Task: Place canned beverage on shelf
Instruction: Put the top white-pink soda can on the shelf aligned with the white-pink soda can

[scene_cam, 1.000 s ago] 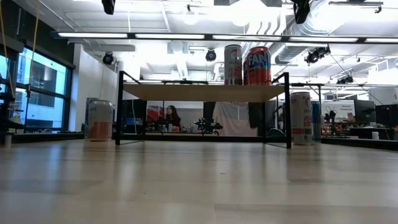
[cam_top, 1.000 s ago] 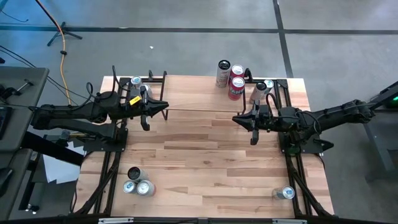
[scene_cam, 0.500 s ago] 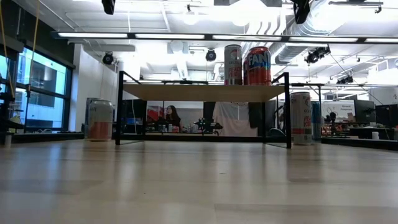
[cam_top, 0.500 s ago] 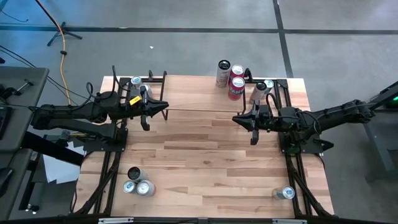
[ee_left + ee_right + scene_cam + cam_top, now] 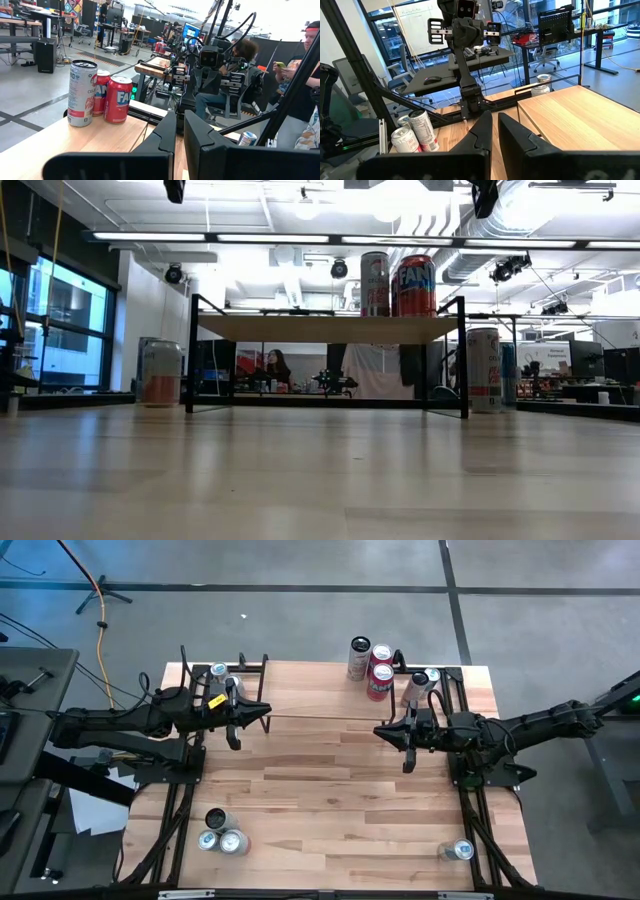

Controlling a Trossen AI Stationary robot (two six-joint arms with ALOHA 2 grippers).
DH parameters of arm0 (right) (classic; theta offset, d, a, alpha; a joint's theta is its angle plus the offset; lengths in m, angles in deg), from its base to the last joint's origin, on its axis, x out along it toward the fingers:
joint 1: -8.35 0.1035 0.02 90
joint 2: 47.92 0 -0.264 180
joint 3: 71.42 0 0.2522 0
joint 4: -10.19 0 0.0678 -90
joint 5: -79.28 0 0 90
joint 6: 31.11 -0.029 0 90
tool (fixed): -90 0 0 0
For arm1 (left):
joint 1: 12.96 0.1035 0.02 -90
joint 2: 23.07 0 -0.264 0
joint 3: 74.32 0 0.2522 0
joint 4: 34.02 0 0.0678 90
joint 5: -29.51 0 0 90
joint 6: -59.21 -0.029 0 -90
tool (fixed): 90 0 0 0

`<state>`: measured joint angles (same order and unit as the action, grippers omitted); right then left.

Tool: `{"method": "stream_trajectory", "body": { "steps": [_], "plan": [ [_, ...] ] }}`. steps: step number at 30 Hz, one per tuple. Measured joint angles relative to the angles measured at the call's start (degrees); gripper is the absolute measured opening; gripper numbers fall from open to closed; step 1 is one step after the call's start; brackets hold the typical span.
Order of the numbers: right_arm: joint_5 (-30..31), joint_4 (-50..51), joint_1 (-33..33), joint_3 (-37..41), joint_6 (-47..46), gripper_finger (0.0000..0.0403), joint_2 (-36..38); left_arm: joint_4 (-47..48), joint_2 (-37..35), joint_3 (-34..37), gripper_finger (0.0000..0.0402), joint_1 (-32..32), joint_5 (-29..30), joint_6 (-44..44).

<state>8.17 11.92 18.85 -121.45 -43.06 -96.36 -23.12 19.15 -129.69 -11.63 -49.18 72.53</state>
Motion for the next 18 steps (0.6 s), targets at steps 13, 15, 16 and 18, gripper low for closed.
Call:
{"method": "stream_trajectory", "body": {
  "steps": [13,15,16,18],
  "plan": [
    [0.00,0.02,0.00,0.00,-0.01,0.0016,0.00,-0.02,0.00,0.00,0.0001,0.00,0.00,-1.01],
    [0.00,0.02,0.01,0.00,0.00,0.0016,0.00,-0.02,0.00,0.00,0.0001,-0.02,0.00,-1.01],
    [0.00,0.02,0.00,0.00,0.00,0.0016,0.00,-0.02,0.00,0.00,0.0001,-0.02,-0.02,-1.01],
    [0.00,0.02,-0.01,0.00,0.00,0.0016,0.00,-0.02,0.00,0.01,0.0001,-0.01,-0.01,-1.01]
  ]
}}
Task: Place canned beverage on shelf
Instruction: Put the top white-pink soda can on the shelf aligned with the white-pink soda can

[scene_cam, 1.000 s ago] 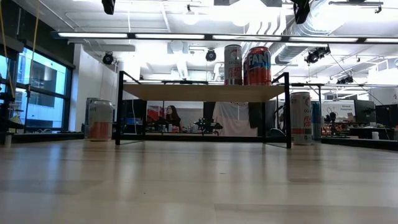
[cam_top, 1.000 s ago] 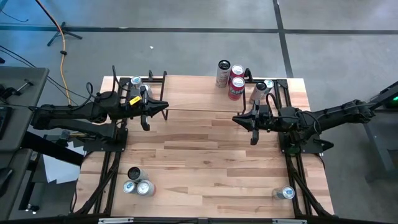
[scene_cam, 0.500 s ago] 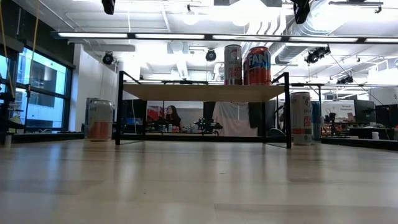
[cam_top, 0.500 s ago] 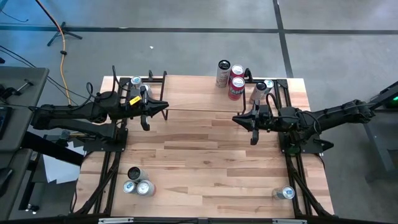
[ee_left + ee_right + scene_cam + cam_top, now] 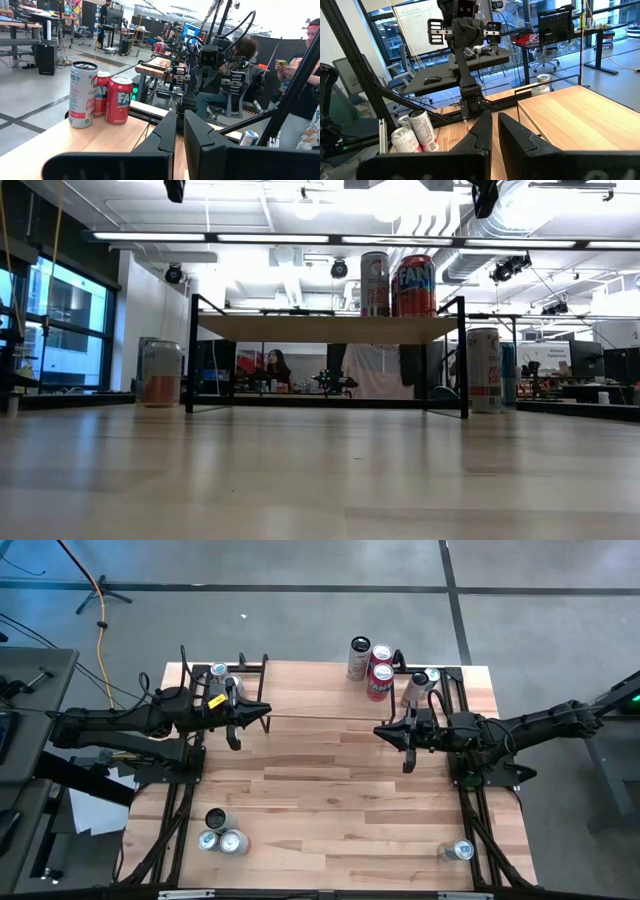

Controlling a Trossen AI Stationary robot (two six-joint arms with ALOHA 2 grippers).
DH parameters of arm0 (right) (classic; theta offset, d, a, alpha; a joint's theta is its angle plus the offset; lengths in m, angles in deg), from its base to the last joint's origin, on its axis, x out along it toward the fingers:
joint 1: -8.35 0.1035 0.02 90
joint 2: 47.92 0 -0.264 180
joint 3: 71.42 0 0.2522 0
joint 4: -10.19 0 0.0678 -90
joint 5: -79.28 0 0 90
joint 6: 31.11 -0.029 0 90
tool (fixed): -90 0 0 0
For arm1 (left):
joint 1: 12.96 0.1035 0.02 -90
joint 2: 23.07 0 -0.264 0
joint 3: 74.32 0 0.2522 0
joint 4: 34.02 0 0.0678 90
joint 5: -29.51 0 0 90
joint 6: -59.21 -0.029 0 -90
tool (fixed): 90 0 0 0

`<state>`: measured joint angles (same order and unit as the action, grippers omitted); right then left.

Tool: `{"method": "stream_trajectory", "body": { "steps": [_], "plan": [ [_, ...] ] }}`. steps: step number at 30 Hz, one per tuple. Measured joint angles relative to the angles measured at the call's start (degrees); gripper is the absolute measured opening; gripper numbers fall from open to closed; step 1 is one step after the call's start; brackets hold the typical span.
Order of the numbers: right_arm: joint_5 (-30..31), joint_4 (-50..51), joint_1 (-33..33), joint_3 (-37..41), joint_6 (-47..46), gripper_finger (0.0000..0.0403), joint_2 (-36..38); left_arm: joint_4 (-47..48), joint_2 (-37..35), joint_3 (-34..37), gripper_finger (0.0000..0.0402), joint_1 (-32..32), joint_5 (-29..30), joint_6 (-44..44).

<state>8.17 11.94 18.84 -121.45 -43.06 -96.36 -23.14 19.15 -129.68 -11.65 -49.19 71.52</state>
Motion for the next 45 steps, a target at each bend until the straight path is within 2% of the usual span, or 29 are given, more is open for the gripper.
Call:
{"method": "stream_trajectory", "body": {
  "steps": [28,45],
  "plan": [
    [-0.01,-0.48,0.01,0.00,-2.13,0.0016,0.00,0.00,0.00,-0.01,0.0001,0.01,0.46,-9.04],
    [0.00,0.41,0.01,0.00,-2.14,0.0016,0.00,-0.26,0.00,-0.01,0.0001,0.00,0.45,-8.00]
  ]
}}
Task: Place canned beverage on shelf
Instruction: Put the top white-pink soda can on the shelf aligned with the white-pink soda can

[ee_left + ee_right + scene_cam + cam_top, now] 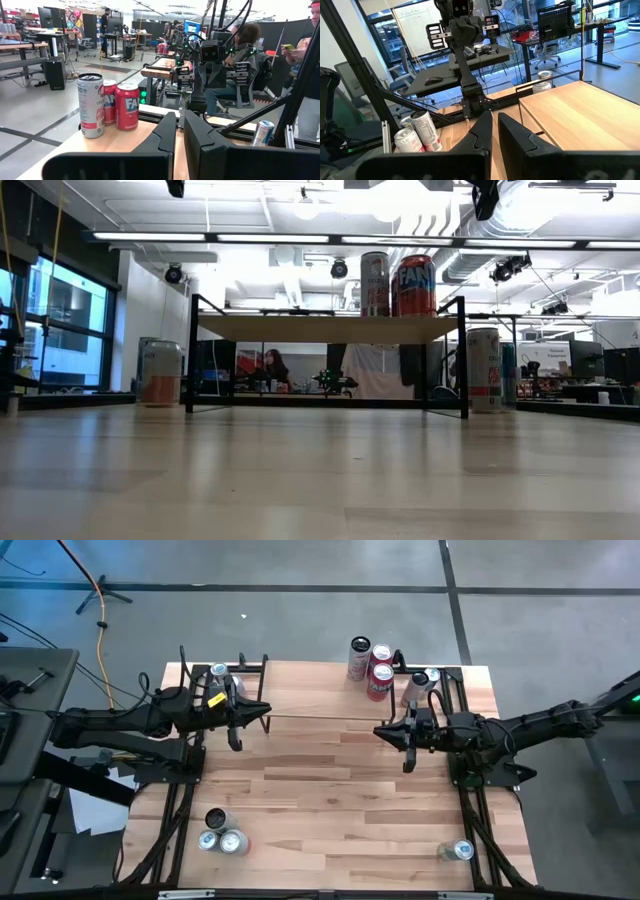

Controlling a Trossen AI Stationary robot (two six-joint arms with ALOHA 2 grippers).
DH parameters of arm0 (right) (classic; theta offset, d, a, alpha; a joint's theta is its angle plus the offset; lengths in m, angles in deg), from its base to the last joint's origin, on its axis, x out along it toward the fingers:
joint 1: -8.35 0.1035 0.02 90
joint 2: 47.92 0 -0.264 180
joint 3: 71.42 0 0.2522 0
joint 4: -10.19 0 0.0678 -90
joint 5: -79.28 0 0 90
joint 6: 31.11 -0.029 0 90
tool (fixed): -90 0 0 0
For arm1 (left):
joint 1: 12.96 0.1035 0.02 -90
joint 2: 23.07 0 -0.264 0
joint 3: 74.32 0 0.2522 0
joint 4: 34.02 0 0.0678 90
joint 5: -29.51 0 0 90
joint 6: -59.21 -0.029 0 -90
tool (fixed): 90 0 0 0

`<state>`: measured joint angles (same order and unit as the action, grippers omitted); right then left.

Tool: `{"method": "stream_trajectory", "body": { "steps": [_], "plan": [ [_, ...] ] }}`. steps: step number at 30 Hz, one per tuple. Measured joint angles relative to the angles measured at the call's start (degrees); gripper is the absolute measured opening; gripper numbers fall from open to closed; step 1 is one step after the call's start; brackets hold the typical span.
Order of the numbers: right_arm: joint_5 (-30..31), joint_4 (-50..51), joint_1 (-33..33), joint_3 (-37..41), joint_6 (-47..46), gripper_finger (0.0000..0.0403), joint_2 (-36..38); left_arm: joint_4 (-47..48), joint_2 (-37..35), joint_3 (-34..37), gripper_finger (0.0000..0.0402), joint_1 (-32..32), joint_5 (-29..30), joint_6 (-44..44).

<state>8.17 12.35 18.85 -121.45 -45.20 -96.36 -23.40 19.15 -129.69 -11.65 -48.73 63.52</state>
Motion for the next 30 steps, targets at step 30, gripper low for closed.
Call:
{"method": "stream_trajectory", "body": {
  "steps": [30],
  "plan": [
    [0.30,1.03,0.00,0.02,-1.82,0.0029,0.00,-1.36,-0.02,0.00,0.0067,0.01,3.87,0.00]
  ]
}}
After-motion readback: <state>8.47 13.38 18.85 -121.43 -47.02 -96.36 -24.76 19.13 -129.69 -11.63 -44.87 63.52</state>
